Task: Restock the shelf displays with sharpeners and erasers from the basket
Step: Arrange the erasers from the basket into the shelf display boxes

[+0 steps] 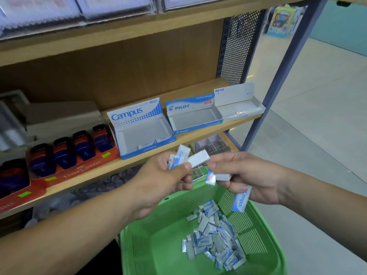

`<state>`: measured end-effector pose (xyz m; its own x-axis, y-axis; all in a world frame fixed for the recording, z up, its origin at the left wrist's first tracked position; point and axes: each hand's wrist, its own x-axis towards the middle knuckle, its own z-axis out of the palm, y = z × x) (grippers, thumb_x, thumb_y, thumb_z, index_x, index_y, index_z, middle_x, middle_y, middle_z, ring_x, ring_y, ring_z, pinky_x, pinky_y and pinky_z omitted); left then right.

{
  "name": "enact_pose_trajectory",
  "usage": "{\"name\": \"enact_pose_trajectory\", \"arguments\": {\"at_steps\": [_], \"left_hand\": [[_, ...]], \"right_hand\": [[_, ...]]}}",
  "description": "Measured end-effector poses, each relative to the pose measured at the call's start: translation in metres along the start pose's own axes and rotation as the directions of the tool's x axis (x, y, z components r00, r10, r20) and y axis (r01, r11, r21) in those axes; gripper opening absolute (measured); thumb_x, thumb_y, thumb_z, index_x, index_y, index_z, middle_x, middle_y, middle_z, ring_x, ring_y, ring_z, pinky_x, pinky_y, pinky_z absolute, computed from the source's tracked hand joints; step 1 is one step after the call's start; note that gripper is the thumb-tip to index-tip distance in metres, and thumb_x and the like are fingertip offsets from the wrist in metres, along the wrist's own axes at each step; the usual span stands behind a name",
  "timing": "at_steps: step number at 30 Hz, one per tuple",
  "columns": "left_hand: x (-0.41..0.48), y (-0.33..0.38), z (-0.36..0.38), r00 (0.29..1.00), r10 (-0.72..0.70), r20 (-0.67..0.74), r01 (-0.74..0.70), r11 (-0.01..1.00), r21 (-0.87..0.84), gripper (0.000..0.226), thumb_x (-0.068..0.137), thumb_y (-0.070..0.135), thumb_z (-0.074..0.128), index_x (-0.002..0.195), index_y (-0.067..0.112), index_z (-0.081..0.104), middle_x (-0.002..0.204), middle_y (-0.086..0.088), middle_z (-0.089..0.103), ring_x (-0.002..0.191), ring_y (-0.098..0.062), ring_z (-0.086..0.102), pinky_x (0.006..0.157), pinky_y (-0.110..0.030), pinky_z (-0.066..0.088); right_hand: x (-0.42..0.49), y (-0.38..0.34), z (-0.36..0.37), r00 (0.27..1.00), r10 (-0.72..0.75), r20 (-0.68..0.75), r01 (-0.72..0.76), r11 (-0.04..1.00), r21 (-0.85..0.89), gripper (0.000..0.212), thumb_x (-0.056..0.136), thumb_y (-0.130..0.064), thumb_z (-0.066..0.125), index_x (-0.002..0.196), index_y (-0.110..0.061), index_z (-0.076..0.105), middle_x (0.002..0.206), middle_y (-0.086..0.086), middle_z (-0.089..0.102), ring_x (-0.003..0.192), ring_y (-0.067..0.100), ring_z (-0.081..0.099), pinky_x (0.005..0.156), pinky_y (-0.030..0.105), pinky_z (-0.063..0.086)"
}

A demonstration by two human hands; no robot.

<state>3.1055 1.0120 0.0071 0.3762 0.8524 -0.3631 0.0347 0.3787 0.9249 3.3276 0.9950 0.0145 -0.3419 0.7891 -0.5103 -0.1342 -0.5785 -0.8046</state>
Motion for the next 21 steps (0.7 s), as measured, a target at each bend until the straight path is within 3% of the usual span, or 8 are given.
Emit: {"name": "enact_pose_trajectory", "arguments": {"at_steps": [4, 8, 15, 18, 21], "left_hand": [[-0.003, -0.004, 0.009, 0.999, 0.004, 0.038, -0.004, 1.000, 0.010, 0.019, 0.100, 0.009, 0.063, 0.118, 0.003, 0.062, 0.096, -0.015, 0.070, 0.082, -0.023, 0.066, 0.082, -0.037, 0.058], [-0.008, -0.002, 0.014, 0.995, 0.007, 0.095, -0.016, 0.995, 0.095, 0.017, 0.102, 0.012, 0.061, 0.116, 0.004, 0.060, 0.091, -0.015, 0.071, 0.079, -0.025, 0.069, 0.077, -0.036, 0.059], [-0.012, 0.008, 0.009, 0.981, -0.099, 0.167, 0.073, 0.985, 0.155, 0.028, 0.103, 0.010, 0.059, 0.130, 0.014, 0.053, 0.093, -0.024, 0.072, 0.076, -0.029, 0.067, 0.068, -0.037, 0.054], [-0.008, 0.014, 0.004, 0.984, -0.130, 0.120, 0.112, 0.983, 0.146, 0.035, 0.099, 0.004, 0.059, 0.128, 0.022, 0.053, 0.081, -0.024, 0.069, 0.062, -0.029, 0.062, 0.057, -0.033, 0.048], [-0.003, 0.014, 0.003, 0.994, -0.100, 0.035, 0.088, 0.961, 0.262, 0.017, 0.100, 0.012, 0.060, 0.115, 0.018, 0.055, 0.072, -0.013, 0.060, 0.051, -0.023, 0.051, 0.050, -0.028, 0.038]], "right_hand": [[-0.001, 0.003, 0.003, 0.999, -0.049, 0.010, 0.048, 0.999, 0.023, 0.028, 0.092, -0.008, 0.067, 0.113, 0.010, 0.065, 0.072, 0.012, 0.055, 0.050, 0.010, 0.044, 0.034, 0.015, 0.027], [-0.001, 0.007, 0.008, 0.997, -0.077, -0.020, 0.077, 0.997, -0.013, 0.020, 0.089, -0.015, 0.070, 0.100, 0.001, 0.068, 0.073, 0.013, 0.055, 0.047, 0.010, 0.045, 0.035, 0.016, 0.027], [-0.002, 0.009, 0.015, 0.979, -0.142, -0.149, 0.115, 0.977, -0.179, 0.015, 0.098, -0.014, 0.067, 0.099, 0.001, 0.068, 0.060, 0.007, 0.056, 0.040, 0.009, 0.041, 0.034, 0.017, 0.027], [-0.003, 0.002, 0.009, 0.983, -0.141, -0.118, 0.110, 0.965, -0.237, 0.014, 0.099, -0.015, 0.064, 0.093, -0.003, 0.070, 0.063, 0.008, 0.058, 0.044, 0.010, 0.037, 0.035, 0.018, 0.026], [-0.005, -0.004, 0.004, 0.990, -0.107, -0.092, 0.073, 0.946, -0.315, 0.016, 0.101, -0.016, 0.062, 0.092, -0.006, 0.070, 0.073, 0.014, 0.057, 0.046, 0.010, 0.035, 0.037, 0.018, 0.025]]}}
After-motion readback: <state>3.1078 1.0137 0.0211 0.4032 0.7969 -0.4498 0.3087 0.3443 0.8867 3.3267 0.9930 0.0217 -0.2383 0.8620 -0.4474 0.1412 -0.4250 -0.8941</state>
